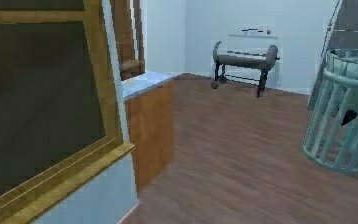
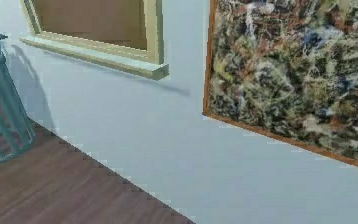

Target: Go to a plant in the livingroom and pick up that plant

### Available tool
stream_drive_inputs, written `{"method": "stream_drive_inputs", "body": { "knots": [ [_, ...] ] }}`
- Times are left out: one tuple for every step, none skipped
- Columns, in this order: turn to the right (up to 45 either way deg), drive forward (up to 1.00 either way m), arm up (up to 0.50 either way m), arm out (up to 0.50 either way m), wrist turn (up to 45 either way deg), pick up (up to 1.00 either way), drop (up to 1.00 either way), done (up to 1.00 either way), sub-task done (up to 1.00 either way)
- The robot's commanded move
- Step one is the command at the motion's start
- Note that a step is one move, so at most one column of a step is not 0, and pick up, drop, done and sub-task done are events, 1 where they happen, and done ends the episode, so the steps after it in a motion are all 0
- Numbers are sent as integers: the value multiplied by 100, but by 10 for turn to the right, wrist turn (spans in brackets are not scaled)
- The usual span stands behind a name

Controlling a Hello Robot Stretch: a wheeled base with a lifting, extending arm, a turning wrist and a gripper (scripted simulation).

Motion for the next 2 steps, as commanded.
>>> {"method": "stream_drive_inputs", "body": {
  "knots": [
    [90,0,0,0,0,0,0,0,0],
    [0,100,0,0,0,0,0,0,0]
  ]
}}
